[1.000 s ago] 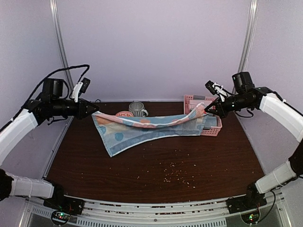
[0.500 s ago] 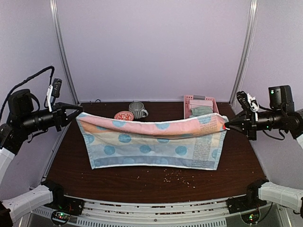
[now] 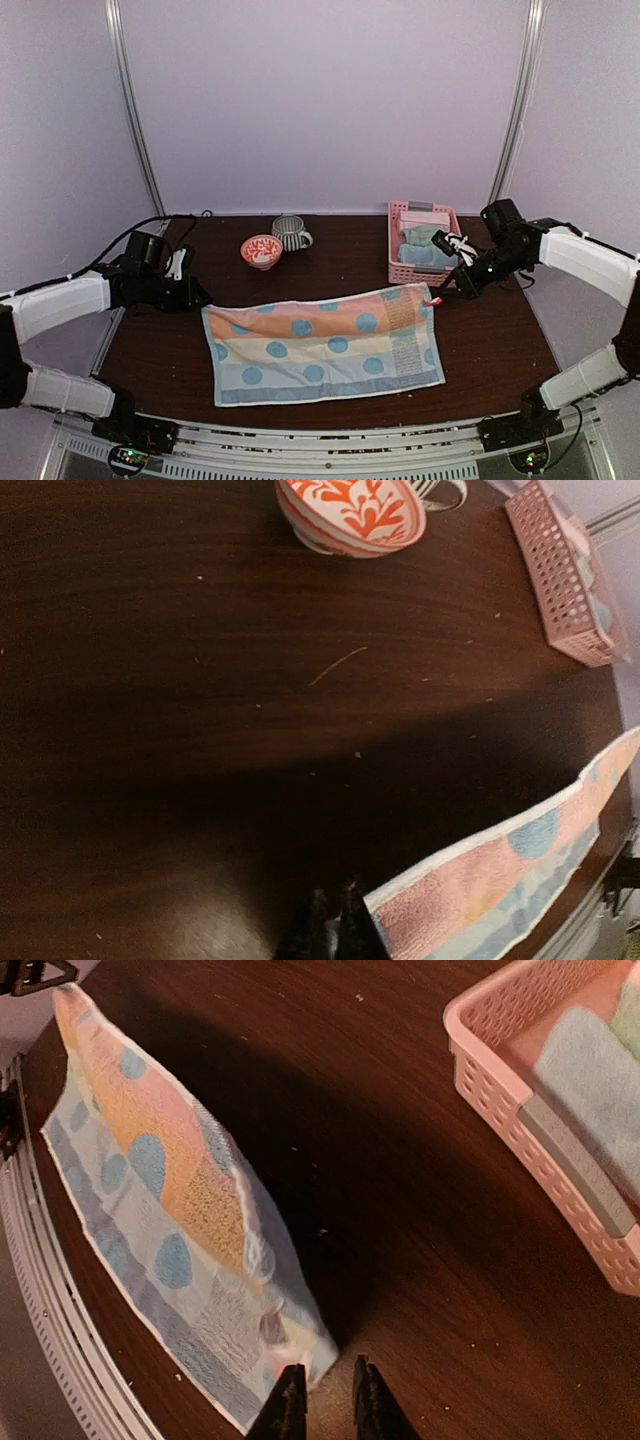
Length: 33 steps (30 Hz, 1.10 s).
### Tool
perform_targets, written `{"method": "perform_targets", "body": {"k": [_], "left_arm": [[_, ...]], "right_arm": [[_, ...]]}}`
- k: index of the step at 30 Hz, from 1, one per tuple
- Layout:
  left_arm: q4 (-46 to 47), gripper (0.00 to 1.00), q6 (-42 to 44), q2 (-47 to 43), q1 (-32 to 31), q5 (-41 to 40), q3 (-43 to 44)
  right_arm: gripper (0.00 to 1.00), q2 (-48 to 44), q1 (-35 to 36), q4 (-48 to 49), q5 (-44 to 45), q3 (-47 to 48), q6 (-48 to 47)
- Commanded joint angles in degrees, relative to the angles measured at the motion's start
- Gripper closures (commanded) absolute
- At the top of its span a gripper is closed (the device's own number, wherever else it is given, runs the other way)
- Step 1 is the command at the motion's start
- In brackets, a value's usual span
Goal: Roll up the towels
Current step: Flatten out the towel at the center of the board, then smooth out the towel at the center of the board.
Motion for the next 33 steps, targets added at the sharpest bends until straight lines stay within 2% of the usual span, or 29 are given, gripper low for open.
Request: {"method": "perform_targets", "body": {"k": [1,4,7,10,12,15,17,19,25,33], "left_arm": [[11.2,0.76,-0.9,11.0,0.1,-6.9,5.2],[8.1,0.63,0.9,12.6,-1.0,-10.7,9.5],[4.3,0.59,1.3,9.9,-3.4,-11.8,10.8],[-0.4,0.59,-0.2,6.7,-8.1,-13.8,9.7],[-2.6,0.64,-2.0,4.7,-12.5,-13.2,7.6],[-6.7,0.78,-5.3,2.5,-19.3,-13.2,4.5],[-9.6,0.92,-7.4,1.8,-22.7,-13.0,2.5],[-11.4,0.99,-9.0,1.5,-25.6,-12.5,0.4],[-12.0,1.00,-12.3,2.2,-29.8,-12.9,-5.9],[-8.7,1.00,-14.6,6.1,-33.1,-12.1,-8.2]], "right_arm": [[0.79,12.6,-0.2,5.4,10.0,7.0,3.2],[0.73,13.6,-0.2,5.4,9.9,10.7,4.5],[0.72,9.9,0.0,4.3,6.2,9.8,1.9],[0.72,5.8,2.9,0.7,2.5,5.5,-6.0],[0.73,4.1,5.9,-1.9,3.7,2.5,-10.9],[0.76,3.0,11.0,-4.1,8.8,-1.8,-16.5],[0.78,2.8,13.8,-3.9,11.8,-4.3,-18.7],[0.79,3.0,15.7,-2.4,14.1,-6.4,-19.8],[0.83,8.0,18.9,0.7,16.7,-8.8,-21.2],[0.87,13.2,21.8,3.0,19.8,-11.4,-21.9]]}}
